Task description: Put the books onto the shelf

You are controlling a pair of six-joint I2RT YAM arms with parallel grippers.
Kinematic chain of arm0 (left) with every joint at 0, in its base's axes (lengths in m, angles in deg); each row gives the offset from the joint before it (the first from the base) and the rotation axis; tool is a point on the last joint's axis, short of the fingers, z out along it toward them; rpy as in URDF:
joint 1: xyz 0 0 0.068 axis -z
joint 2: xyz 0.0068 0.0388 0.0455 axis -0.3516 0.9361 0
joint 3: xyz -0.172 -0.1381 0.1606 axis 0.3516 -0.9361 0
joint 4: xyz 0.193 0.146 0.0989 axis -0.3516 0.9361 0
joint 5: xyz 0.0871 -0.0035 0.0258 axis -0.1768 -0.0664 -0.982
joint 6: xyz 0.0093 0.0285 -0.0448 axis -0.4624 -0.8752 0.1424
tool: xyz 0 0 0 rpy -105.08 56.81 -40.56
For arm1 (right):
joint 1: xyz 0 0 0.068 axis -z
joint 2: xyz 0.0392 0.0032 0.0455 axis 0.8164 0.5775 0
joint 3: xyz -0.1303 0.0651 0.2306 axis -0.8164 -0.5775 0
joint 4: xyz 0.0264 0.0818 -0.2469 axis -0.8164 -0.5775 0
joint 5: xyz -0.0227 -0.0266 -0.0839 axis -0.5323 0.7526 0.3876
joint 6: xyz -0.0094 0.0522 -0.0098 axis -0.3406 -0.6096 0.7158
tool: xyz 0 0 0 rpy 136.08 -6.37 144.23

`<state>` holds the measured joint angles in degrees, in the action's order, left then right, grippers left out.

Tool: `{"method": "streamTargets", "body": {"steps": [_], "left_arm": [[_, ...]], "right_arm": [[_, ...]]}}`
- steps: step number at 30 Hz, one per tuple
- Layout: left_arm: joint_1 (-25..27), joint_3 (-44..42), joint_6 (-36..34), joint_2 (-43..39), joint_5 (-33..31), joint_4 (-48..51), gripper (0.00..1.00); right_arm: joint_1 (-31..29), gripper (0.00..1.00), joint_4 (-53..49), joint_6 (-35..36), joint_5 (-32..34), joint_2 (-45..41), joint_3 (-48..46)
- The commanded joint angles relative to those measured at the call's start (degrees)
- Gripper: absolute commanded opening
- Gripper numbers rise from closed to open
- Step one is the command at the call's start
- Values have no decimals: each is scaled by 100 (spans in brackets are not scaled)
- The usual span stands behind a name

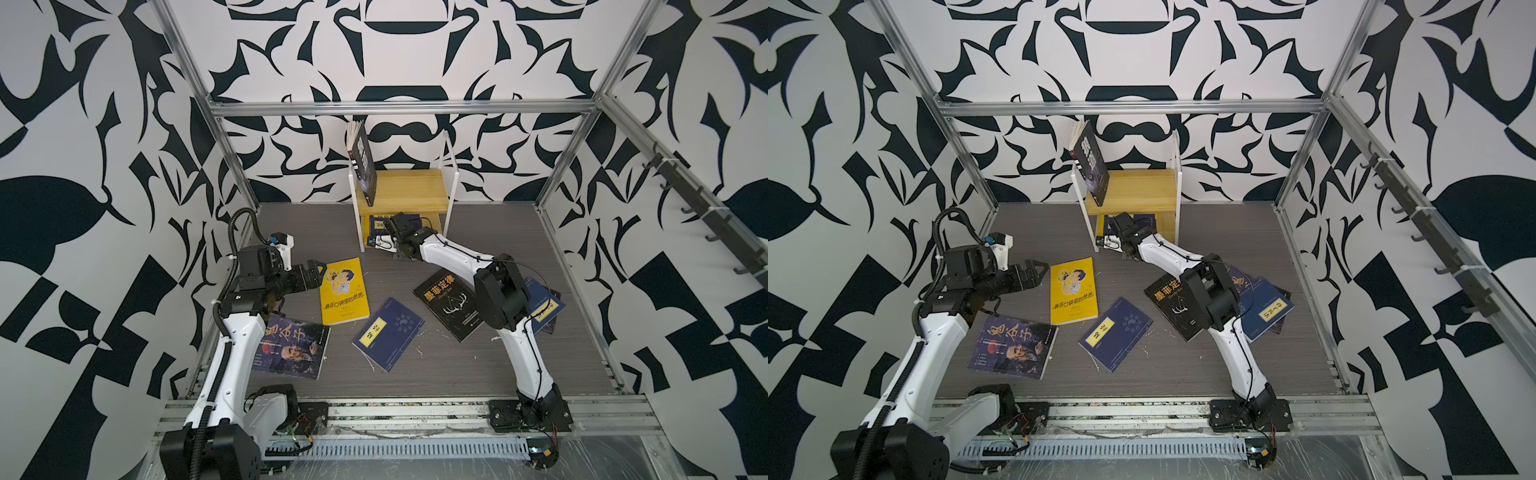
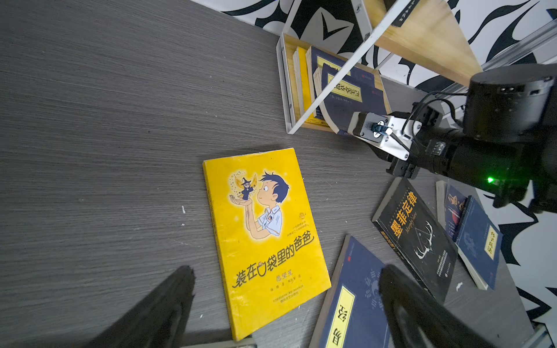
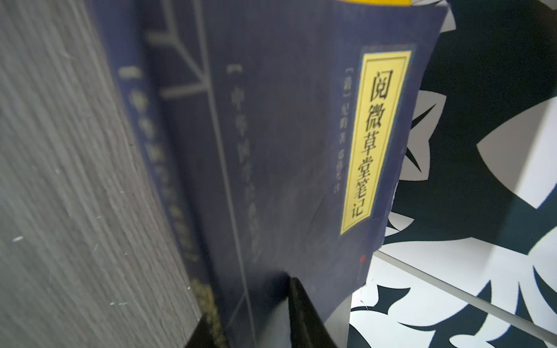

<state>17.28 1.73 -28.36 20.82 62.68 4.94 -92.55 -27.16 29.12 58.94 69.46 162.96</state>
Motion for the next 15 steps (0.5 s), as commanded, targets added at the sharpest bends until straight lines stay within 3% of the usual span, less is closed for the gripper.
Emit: {"method": "streamTargets", "body": {"steps": [1, 5, 8, 12, 15], "left_arm": [[-30, 143, 36, -58, 23, 62, 99], [-51, 84, 10, -72, 33, 27, 99], [-74, 116, 14, -85, 39, 49, 100], [-98, 93, -4, -85, 47, 26, 99], [-114, 124, 15, -80, 57, 50, 99]], "right_arm": [[25, 29, -183, -17, -306, -205, 247], [87, 19, -218, -34, -205, -12, 461], [93, 19, -245, 16, -289, -13, 445], [107, 30, -434, 37, -323, 31, 566], [116, 45, -602, 46, -647, -173, 407]]}}
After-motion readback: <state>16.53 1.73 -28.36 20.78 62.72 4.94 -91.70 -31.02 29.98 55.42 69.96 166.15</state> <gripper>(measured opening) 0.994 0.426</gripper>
